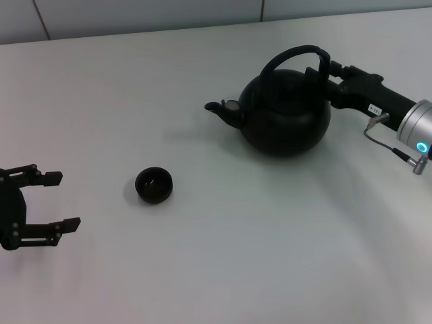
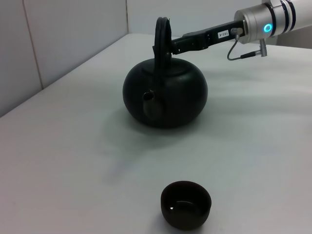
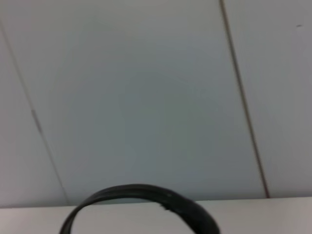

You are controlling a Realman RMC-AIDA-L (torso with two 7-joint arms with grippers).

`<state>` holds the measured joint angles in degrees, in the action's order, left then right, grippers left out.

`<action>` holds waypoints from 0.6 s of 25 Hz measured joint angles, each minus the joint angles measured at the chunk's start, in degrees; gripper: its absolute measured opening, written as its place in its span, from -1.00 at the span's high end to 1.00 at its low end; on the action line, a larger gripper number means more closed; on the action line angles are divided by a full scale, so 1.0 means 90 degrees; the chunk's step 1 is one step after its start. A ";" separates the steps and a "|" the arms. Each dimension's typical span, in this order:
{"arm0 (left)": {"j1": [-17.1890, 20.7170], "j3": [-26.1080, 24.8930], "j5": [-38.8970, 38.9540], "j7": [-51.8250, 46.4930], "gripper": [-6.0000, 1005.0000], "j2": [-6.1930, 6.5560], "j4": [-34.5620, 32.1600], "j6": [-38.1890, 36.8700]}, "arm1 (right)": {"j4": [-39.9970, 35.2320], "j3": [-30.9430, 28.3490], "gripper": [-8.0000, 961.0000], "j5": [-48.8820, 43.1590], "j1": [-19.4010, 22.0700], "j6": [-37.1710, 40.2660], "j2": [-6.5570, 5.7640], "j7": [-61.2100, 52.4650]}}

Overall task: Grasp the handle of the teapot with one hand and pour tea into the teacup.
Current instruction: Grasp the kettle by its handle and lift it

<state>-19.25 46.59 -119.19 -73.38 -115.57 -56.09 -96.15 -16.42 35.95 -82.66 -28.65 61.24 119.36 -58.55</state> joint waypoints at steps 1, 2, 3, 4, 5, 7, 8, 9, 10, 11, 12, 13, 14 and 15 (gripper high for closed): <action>0.0008 -0.0003 0.0000 0.0000 -0.69 0.0000 0.0000 0.0000 | 0.0011 -0.0001 -0.24 0.0060 0.0001 -0.0009 0.0000 0.0005; 0.0014 -0.0003 0.0000 0.0000 -0.69 0.0000 0.0000 0.0000 | 0.0017 -0.0001 -0.24 0.0101 0.0007 -0.0012 0.0000 0.0008; 0.0019 -0.0002 0.0000 -0.0001 -0.69 0.0000 0.0000 0.0000 | 0.0018 -0.0002 -0.24 0.0132 0.0011 -0.0012 0.0000 0.0010; 0.0019 -0.0002 0.0000 -0.0001 -0.69 0.0000 0.0000 0.0000 | 0.0018 -0.0001 -0.24 0.0133 0.0013 -0.0012 0.0000 0.0010; 0.0019 -0.0002 0.0000 -0.0001 -0.69 0.0000 0.0000 0.0000 | 0.0018 0.0000 -0.24 0.0133 0.0014 -0.0012 0.0000 0.0011; 0.0027 -0.0001 0.0001 -0.0001 -0.69 0.0000 0.0000 0.0007 | 0.0019 0.0022 -0.24 0.0133 0.0016 -0.0008 0.0000 0.0016; 0.0027 -0.0002 0.0001 -0.0001 -0.69 0.0000 0.0001 0.0011 | 0.0019 0.0043 -0.24 0.0133 0.0016 0.0003 0.0000 0.0034; 0.0027 -0.0002 0.0001 -0.0001 -0.69 0.0000 0.0001 0.0015 | 0.0028 0.0062 -0.23 0.0133 0.0015 0.0019 0.0000 0.0082; 0.0027 -0.0001 0.0001 -0.0001 -0.69 0.0000 0.0001 0.0026 | 0.0045 0.0064 -0.21 0.0133 0.0012 0.0033 0.0000 0.0140; 0.0027 -0.0001 0.0001 -0.0001 -0.69 0.0000 0.0001 0.0029 | 0.0057 0.0066 -0.19 0.0133 0.0009 0.0045 0.0004 0.0190; 0.0026 -0.0001 0.0002 -0.0001 -0.69 0.0000 0.0001 0.0036 | 0.0076 0.0067 -0.17 0.0134 0.0003 0.0057 0.0008 0.0249; 0.0026 -0.0001 0.0001 -0.0001 -0.69 0.0000 0.0001 0.0039 | 0.0092 0.0069 -0.16 0.0134 -0.0003 0.0072 0.0013 0.0285; 0.0025 -0.0001 0.0002 -0.0001 -0.69 0.0000 0.0001 0.0040 | 0.0096 0.0075 -0.08 0.0134 -0.0006 0.0079 0.0014 0.0294; 0.0025 -0.0001 0.0002 -0.0001 -0.69 0.0000 0.0001 0.0041 | 0.0097 0.0076 0.00 0.0134 -0.0008 0.0081 0.0015 0.0294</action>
<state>-19.03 46.58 -119.18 -73.39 -115.57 -56.07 -95.78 -15.55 36.64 -81.45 -28.72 61.97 119.49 -55.91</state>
